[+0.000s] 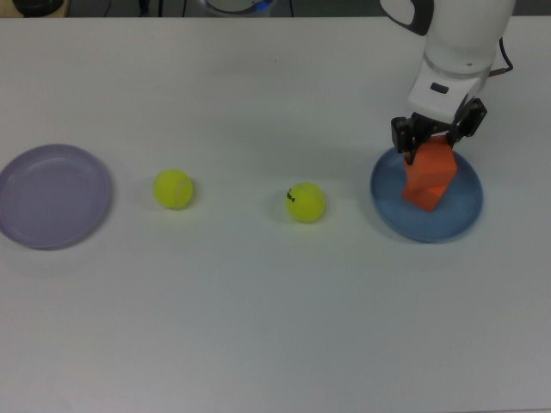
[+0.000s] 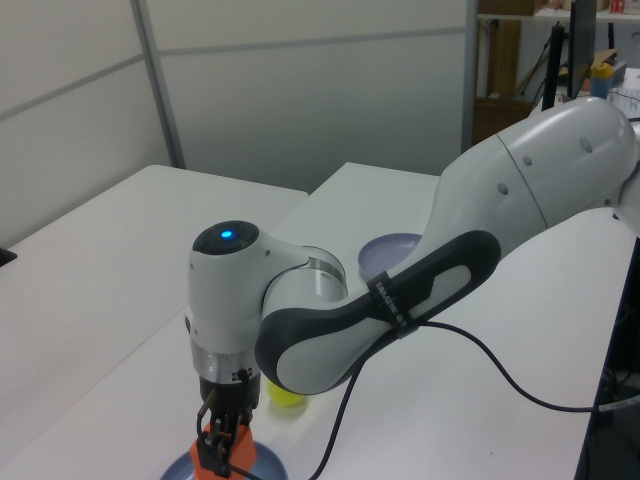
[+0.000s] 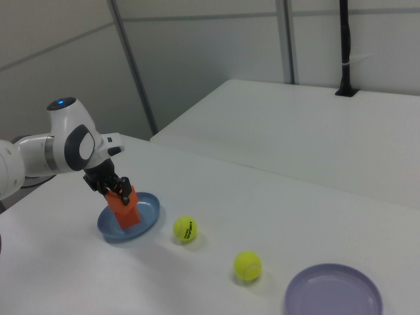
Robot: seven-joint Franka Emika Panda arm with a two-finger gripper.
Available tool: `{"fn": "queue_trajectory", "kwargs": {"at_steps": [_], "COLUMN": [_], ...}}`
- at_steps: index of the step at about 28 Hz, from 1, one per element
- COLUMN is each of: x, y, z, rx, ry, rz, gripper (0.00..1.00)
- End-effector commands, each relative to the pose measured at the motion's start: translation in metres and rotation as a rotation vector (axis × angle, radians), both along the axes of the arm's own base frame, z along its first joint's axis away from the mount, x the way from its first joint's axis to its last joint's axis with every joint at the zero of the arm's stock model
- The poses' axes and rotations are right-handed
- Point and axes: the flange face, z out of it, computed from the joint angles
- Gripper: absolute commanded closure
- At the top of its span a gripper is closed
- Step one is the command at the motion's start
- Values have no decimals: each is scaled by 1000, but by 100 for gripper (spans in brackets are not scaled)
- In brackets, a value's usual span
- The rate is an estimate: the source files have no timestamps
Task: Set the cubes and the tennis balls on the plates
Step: 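Stack the second cube on the first cube on the blue plate, then move the gripper to a yellow tennis ball and lower around it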
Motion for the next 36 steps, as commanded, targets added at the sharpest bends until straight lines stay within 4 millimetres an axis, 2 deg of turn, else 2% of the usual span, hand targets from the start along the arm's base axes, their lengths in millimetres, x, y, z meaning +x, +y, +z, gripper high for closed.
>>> {"fn": "queue_trajectory", "kwargs": {"at_steps": [1, 4, 8, 13, 15, 18, 19, 20, 23, 24, 28, 29, 33, 34, 36], "x": [0, 0, 0, -2, 0, 13, 22, 25, 40, 51, 70, 74, 81, 87, 90], "y": [1, 1, 1, -5, -14, -41, -59, -68, -98, -119, -152, -164, -184, -190, -192], "z": [0, -2, 7, 42, 60, 71, 79, 83, 88, 87, 80, 70, 53, 39, 28], "rx": [1, 1, 12, 38, 48, 31, 31, 30, 35, 33, 37, 36, 34, 39, 40], "ry": [-26, -22, -31, -64, -81, -67, -58, -56, -42, -23, -5, 17, 49, 77, 95], "rz": [-32, -46, -67, -83, -99, -151, -184, -198, -252, -285, -319, -324, -321, -328, -323], "gripper": [0, 0, 0, 0, 0, 0, 0, 0, 0, 0, 0, 0, 0, 0, 0]}}
